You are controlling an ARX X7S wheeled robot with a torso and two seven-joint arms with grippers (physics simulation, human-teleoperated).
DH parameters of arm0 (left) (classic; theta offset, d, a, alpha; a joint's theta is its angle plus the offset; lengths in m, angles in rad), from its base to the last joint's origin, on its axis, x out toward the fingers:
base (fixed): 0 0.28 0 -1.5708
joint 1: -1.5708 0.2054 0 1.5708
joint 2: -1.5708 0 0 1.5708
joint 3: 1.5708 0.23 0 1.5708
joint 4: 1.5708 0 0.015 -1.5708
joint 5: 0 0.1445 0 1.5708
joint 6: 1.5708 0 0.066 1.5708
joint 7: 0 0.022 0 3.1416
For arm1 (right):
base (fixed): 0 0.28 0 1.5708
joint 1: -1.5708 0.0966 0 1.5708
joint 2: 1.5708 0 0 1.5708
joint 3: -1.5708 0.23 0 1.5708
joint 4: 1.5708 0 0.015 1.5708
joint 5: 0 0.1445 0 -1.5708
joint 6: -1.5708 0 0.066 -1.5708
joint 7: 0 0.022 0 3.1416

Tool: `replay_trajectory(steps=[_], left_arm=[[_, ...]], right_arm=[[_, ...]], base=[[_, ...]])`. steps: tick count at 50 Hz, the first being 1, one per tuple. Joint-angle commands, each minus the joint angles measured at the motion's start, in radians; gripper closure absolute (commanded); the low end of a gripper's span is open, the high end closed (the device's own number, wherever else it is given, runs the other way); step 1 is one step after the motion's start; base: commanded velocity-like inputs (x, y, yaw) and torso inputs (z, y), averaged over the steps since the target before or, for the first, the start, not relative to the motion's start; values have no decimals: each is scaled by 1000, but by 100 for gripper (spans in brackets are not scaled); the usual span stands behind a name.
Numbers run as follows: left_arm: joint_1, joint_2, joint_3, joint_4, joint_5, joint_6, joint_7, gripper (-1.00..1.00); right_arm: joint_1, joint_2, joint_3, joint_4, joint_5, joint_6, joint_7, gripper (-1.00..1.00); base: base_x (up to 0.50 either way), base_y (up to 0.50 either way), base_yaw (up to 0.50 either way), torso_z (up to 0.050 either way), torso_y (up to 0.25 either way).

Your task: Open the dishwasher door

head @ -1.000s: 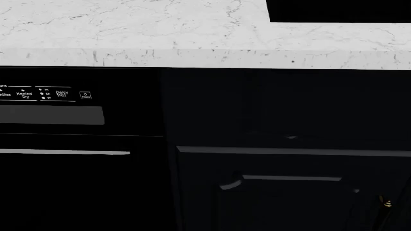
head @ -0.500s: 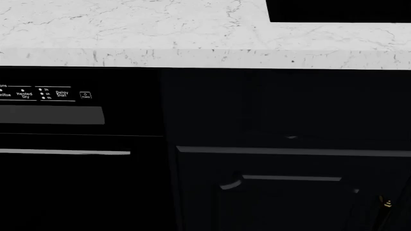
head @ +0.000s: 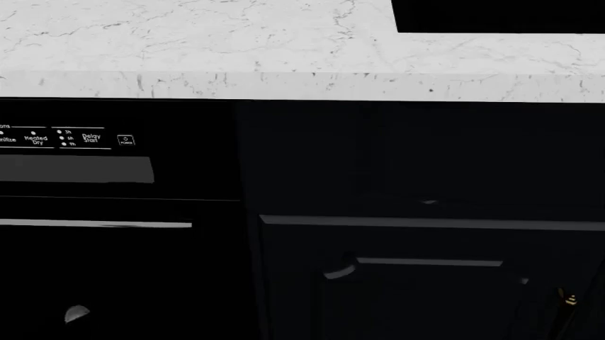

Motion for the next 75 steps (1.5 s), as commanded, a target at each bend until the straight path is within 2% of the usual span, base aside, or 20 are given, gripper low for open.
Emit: replay_trajectory(steps=[1, 14, 31, 46, 57, 63, 75], left_arm=[[-91, 30, 52, -124, 21, 45, 20, -100], [-167, 82, 73, -297, 6, 138, -17, -100], [-298, 193, 119, -626, -10, 307, -92, -100], [-359, 266, 159, -830, -3, 395, -144, -100], [-464, 374, 195, -1144, 1, 552, -271, -100], [-535, 468, 222, -1406, -6, 677, -332, -100], [-528, 469, 334, -1418, -106, 662, -341, -100]], right_arm=[[4, 2, -4, 7, 2, -4, 4, -100], [7, 7, -5, 10, 9, -4, 10, -100], [8, 15, -8, 6, 13, -1, 21, -100], [13, 21, -7, 8, 21, 1, 28, -100], [15, 29, -8, -8, 26, 11, 34, -100], [15, 33, -7, -16, 30, 18, 40, -100], [17, 33, -9, 3, 32, 5, 39, -100]], base=[[0, 0, 0, 0, 0], [0, 0, 0, 0, 0], [0, 0, 0, 0, 0], [0, 0, 0, 0, 0], [0, 0, 0, 0, 0], [0, 0, 0, 0, 0], [0, 0, 0, 0, 0]])
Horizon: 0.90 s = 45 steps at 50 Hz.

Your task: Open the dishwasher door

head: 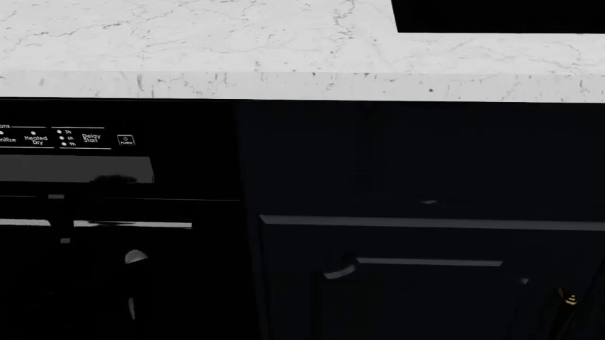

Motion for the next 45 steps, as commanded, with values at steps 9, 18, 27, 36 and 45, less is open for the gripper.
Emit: replay_trajectory(steps=[9, 18, 27, 36, 45], left_arm=[[-38, 36, 197, -111, -176, 39, -65, -100], [-48, 35, 281, -111, -262, 46, -81, 100], [-55, 36, 349, -111, -327, 52, -85, 100], [-55, 36, 402, -111, -383, 60, -82, 100], [-51, 21, 431, -89, -398, 77, -33, 100]], right_arm=[[-1, 7, -3, -3, 4, 1, 9, -100], [-4, 10, -4, 3, 6, -7, 11, -100], [-6, 12, -2, 8, 12, -16, 11, -100], [-3, 15, -6, -1, 14, -8, 15, -100], [-1, 16, -11, 1, 16, -11, 14, -100]], base=[[6, 0, -1, 0, 0], [4, 0, -2, 0, 0], [6, 0, -2, 0, 0], [4, 0, -2, 0, 0], [4, 0, -2, 0, 0]])
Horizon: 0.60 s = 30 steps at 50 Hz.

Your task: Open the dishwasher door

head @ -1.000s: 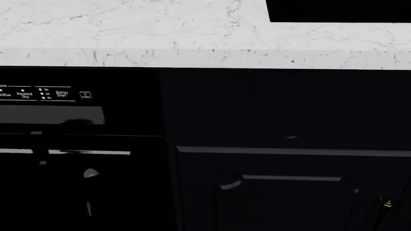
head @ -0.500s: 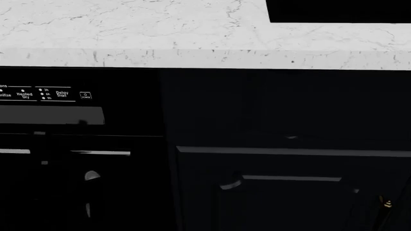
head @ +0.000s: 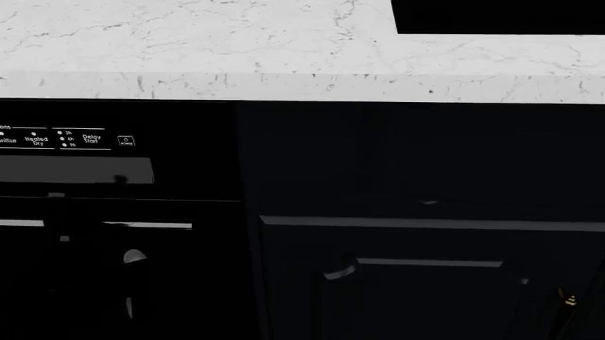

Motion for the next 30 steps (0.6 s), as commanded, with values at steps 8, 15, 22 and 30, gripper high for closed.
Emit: replay_trajectory(steps=[8, 15, 22, 30], left_arm=[[34, -129, 119, 342, -93, -151, 108, 100], [53, -206, 122, 526, -84, -260, 126, 100], [87, -279, 125, 708, -74, -364, 132, 100], [123, -334, 121, 851, -77, -443, 137, 100]], right_arm=[[3, 2, -6, 5, 4, -6, 2, -100], [1, 1, -7, 12, 6, -16, 1, -100], [-3, 1, -10, 17, 8, -27, 0, -100], [-9, 7, -12, -2, 11, -19, 6, -100]], base=[[0, 0, -2, 0, 0], [0, 0, -1, 0, 0], [0, 0, -2, -2, 0], [0, 0, -2, 0, 0]])
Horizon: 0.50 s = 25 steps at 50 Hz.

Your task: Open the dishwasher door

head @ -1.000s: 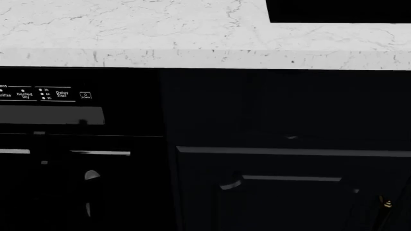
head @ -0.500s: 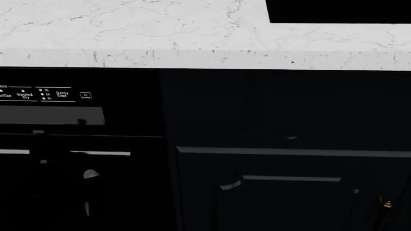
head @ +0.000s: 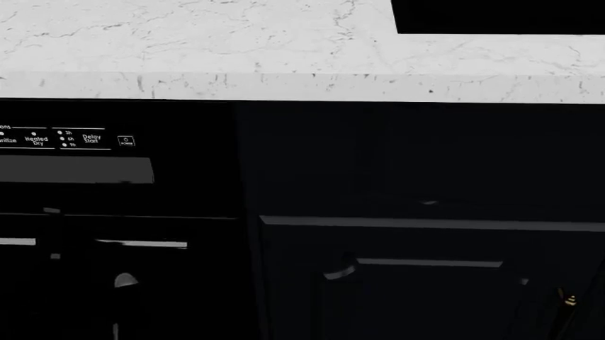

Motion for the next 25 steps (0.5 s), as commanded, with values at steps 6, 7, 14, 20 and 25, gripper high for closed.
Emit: replay_trajectory(steps=[6, 7, 14, 20, 25], left_arm=[[78, -117, 42, 340, -118, -163, 43, 100], [79, -122, 41, 352, -119, -169, 45, 100], [102, -152, 42, 434, -125, -219, 56, 100], [116, -180, 46, 499, -130, -265, 75, 100], [122, -194, 50, 537, -130, -289, 84, 100]], right_arm=[[-5, 3, -8, -11, 1, 0, 6, -100], [-5, 3, -8, -10, 0, -1, 6, -100], [-6, 3, -9, -5, 4, -8, 5, -100], [-5, 5, -13, -15, 6, -1, 8, -100], [-3, 5, -16, -9, 5, -7, 7, -100]], base=[[0, 0, -2, 0, 0], [0, 0, 0, 0, 0], [0, 0, -3, 0, 0], [0, 0, -2, 0, 0], [0, 0, -3, 0, 0]])
